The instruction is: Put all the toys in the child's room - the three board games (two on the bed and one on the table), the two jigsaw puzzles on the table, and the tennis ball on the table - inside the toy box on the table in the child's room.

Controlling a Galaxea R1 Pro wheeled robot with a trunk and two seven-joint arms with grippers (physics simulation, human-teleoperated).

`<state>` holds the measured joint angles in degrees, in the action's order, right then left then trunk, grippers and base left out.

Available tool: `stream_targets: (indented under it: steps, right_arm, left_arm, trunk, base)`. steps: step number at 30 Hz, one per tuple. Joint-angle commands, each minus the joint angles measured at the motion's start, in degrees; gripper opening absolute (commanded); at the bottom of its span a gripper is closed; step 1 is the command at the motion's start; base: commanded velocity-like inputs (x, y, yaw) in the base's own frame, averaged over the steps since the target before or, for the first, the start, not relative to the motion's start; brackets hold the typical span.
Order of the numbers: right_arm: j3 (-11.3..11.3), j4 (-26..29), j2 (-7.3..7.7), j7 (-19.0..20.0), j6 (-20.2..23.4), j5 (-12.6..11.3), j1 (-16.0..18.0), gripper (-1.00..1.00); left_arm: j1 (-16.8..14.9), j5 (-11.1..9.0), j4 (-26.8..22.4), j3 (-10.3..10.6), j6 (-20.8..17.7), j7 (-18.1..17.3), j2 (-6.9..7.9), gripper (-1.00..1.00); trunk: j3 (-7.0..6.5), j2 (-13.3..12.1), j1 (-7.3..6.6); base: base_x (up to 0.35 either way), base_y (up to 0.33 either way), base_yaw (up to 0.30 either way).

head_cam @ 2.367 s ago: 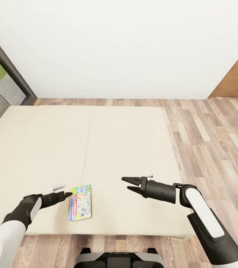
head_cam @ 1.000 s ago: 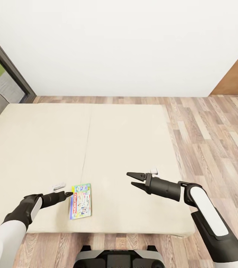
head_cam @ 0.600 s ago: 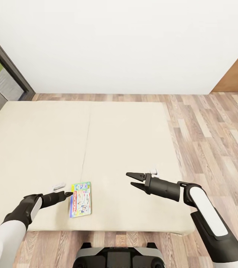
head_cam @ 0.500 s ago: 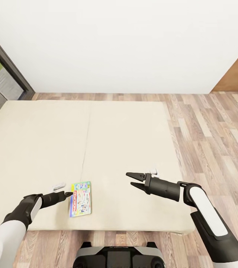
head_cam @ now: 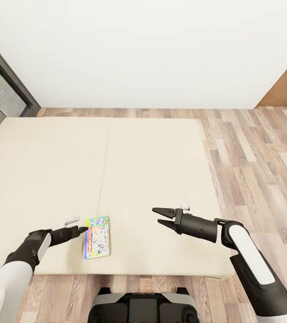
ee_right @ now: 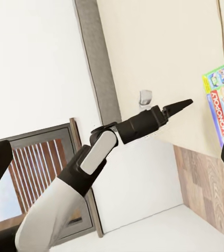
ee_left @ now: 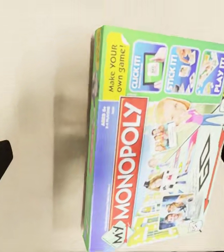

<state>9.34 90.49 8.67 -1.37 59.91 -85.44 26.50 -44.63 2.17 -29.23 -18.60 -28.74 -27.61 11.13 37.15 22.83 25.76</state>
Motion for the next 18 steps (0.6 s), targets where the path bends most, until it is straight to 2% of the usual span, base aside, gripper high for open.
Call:
stream_targets:
  steps: [1,9,18]
  right_arm:
    - [0.1,0.0,0.00,-0.2,0.1,-0.1,0.0,1.00]
    - [0.1,0.0,0.00,-0.2,0.1,-0.1,0.0,1.00]
    - [0.0,-0.1,0.05,-0.1,0.1,-0.1,0.0,1.00]
  left_arm:
    - [-1.0,0.2,-0.1,-0.4,-0.5,-0.3,-0.08,1.00]
    - [-5.2,0.2,0.0,-0.4,-0.7,0.1,-0.22,1.00]
    - [-7.3,0.2,0.0,-0.4,-0.8,0.4,-1.20,1.00]
  trunk:
    - [0.17,0.1,0.03]
    - [0.92,0.1,0.03]
    - [1.77,0.1,0.03]
  base:
    - [0.000,0.000,0.000]
    - [0.000,0.000,0.000]
    - [0.000,0.000,0.000]
